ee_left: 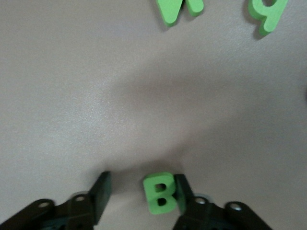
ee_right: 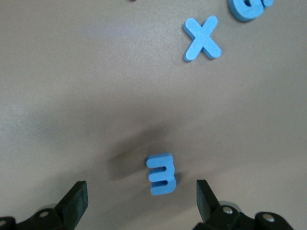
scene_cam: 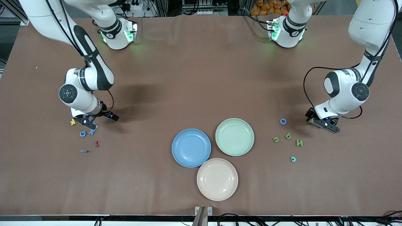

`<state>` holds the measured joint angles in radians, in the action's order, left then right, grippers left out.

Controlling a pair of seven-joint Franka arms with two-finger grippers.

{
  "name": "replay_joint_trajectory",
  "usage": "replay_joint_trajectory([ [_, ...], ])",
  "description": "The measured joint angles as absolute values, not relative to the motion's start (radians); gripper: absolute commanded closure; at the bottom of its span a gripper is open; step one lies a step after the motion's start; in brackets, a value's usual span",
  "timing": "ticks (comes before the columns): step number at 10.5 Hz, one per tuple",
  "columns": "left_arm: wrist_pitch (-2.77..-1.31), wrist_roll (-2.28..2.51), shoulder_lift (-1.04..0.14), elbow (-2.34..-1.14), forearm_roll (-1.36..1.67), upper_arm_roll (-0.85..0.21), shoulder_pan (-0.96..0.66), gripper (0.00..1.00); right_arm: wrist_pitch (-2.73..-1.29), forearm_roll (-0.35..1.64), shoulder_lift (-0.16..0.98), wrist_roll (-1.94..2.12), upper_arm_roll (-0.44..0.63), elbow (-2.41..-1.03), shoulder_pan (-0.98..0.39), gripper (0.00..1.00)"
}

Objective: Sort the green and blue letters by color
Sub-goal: 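Grasp the blue m with the right gripper while the left gripper grasps the green B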

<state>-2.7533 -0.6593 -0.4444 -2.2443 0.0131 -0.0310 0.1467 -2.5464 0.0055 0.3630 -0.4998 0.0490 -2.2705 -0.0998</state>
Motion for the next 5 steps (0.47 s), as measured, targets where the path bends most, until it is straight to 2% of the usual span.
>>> replay_joint_trajectory([
  [5,-2.754,-0.661,-0.421,-2.262,0.013,-0.027,0.127,1.00,-2.562,0.006,0.383,-0.422,0.053,-2.271,-0.075,0.00],
])
